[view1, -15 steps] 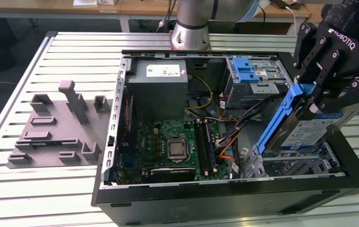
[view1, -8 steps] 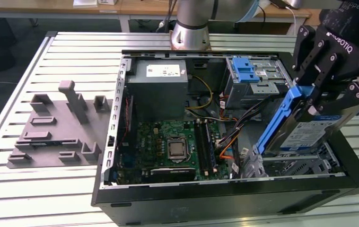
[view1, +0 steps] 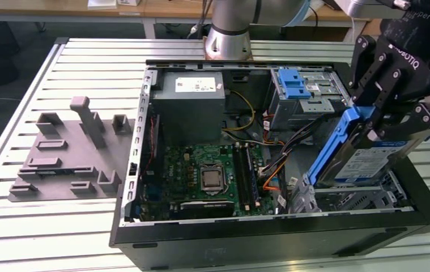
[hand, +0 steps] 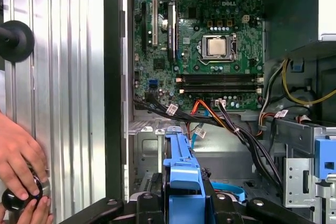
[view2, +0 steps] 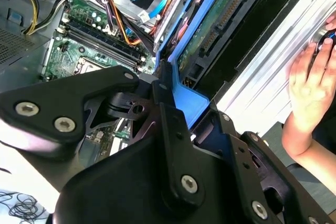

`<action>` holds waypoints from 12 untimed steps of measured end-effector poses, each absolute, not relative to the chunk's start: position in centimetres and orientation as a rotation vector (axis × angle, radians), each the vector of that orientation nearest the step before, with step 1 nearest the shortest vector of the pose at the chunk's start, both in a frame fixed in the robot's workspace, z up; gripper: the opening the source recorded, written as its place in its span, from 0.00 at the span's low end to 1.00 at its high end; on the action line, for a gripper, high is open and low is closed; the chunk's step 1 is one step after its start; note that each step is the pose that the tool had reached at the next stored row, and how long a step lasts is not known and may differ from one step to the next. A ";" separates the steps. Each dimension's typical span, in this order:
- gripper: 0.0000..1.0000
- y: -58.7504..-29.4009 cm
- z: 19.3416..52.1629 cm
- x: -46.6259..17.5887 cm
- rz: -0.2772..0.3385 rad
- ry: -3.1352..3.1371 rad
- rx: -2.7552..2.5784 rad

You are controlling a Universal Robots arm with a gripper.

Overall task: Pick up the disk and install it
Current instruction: 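Insert the disk into the insertion slot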

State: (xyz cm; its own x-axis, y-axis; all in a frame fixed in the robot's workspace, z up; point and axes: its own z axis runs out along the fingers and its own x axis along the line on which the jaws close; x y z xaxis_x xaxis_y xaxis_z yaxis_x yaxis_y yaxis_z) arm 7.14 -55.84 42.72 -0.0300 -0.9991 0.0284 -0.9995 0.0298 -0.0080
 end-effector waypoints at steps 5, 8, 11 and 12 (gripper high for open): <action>0.36 -55.8 42.4 7.3 0.040 -2.244 2.177; 0.36 -55.8 42.1 7.4 0.040 -2.244 2.177; 0.36 -55.8 41.8 7.4 0.040 -2.244 2.177; 0.36 -55.8 41.7 7.4 0.040 -2.244 2.177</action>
State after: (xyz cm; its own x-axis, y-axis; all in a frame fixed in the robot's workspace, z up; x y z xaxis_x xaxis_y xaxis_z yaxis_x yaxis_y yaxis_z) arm 7.37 -55.84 41.67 -0.0301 -0.9991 0.0284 -0.9995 0.0298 -0.0080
